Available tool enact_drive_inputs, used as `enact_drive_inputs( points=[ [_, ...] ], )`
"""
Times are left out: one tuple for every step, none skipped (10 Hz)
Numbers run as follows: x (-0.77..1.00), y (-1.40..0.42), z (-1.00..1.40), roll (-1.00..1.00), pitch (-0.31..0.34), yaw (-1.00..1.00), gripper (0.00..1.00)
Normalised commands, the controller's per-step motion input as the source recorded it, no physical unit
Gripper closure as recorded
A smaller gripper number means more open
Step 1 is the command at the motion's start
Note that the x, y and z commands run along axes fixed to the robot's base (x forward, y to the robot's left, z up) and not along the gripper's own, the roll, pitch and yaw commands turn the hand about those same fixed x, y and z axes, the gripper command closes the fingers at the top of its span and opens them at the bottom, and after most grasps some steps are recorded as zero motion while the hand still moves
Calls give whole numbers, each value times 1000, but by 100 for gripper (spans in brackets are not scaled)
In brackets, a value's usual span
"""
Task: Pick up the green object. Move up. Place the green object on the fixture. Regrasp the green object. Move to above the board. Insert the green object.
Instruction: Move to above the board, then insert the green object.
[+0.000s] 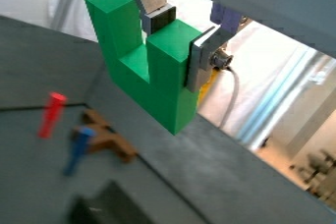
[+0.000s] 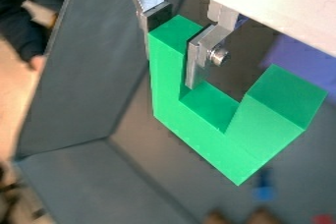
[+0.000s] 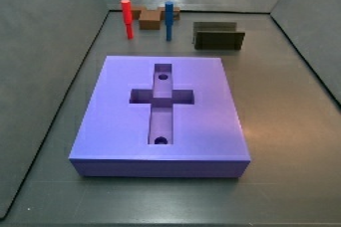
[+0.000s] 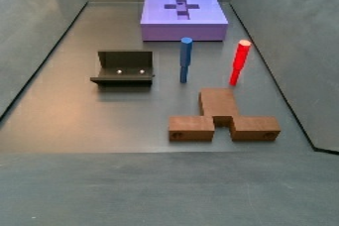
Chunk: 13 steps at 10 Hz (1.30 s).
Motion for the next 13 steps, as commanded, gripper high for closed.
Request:
enact_drive_inputs(
  points=[
    [-1400, -1231, 246, -1000, 109, 27, 100],
    [-1400, -1248, 261, -1000, 109, 38, 100],
    [-1400, -1234, 257, -1000, 103, 47, 100],
    [-753, -602, 124, -1000, 85, 60, 100],
    [-370, -241, 36, -1000, 80, 62, 100],
    [-168, -110, 20, -1000, 88, 56, 100],
    [-108, -78, 23, -1000, 61, 59, 100],
    [-97, -25, -3, -974, 32, 57, 100],
    [-89, 21, 12, -693, -4, 32, 100],
    [-77, 19, 2, -485, -25, 19, 100],
    [-65, 11, -8, -366, -32, 20, 100],
    [0, -40, -51, 0, -34, 0, 100],
    [-57, -26, -126, 0, -53, 31, 100]
  ],
)
